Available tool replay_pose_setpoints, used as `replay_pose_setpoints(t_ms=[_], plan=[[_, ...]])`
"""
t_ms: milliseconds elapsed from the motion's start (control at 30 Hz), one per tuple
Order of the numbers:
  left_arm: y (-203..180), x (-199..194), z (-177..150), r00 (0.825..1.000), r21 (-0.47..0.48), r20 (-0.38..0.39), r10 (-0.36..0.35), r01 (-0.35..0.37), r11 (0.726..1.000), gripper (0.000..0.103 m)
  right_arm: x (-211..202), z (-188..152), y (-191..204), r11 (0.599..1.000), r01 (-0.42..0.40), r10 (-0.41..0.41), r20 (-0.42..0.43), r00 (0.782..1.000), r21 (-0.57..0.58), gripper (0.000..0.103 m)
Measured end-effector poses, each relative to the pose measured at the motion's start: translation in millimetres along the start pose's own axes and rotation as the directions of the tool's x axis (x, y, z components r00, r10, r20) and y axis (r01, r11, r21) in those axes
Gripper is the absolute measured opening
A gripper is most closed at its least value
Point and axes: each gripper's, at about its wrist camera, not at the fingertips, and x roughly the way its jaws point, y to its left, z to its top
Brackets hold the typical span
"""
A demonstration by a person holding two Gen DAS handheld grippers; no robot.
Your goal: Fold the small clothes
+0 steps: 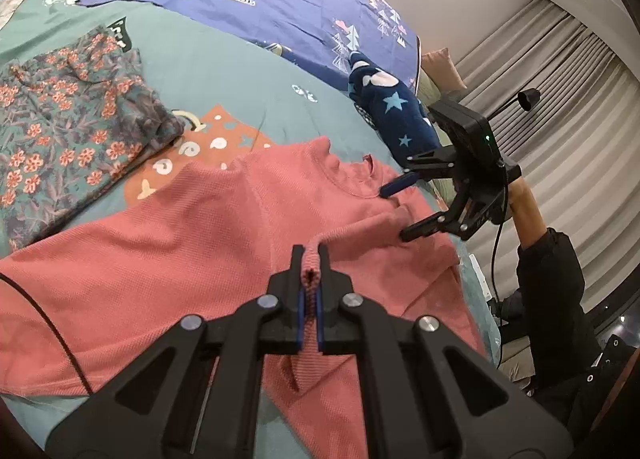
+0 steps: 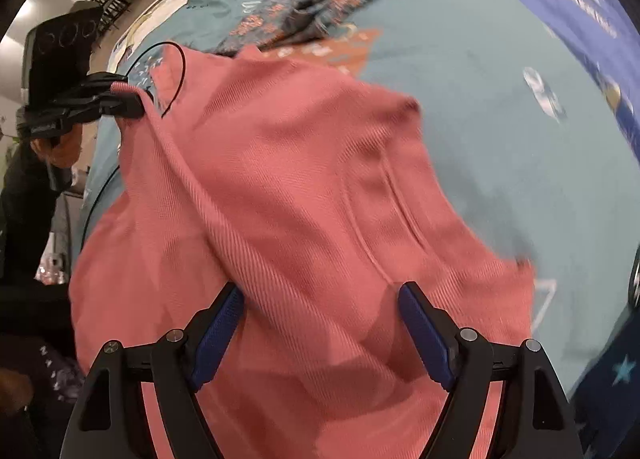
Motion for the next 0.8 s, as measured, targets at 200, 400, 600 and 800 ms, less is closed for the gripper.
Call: replay_pose_setpoints(t_ms=[200, 400, 600, 800], plan=[[14, 5, -3, 1.000, -0.047, -0.015, 0.005, -0.005, 0.999, 0.004, -10, -30, -42, 0.993, -0.020, 0.021, -0.004, 1.000, 0.116, 0.023], [22, 10, -1, 0.999, -0.067, -0.025, 0.028, -0.030, 0.997, 0.004, -19, -36, -39, 0.997, 0.002, -0.005, 0.035, 0.999, 0.076, 0.006], [30, 10, -6, 0.997, -0.088, -0.043, 0.057, -0.060, 0.994, 0.004, -35, -37, -42, 0.997, 0.009, -0.018, 0.119, 0.993, 0.079, 0.005], [36, 13, -14, 0.995, -0.093, -0.064, 0.073, -0.079, 0.992, 0.005, -31, -53, -58, 0.985, 0.077, -0.084, 0.044, 0.995, 0.152, 0.053]])
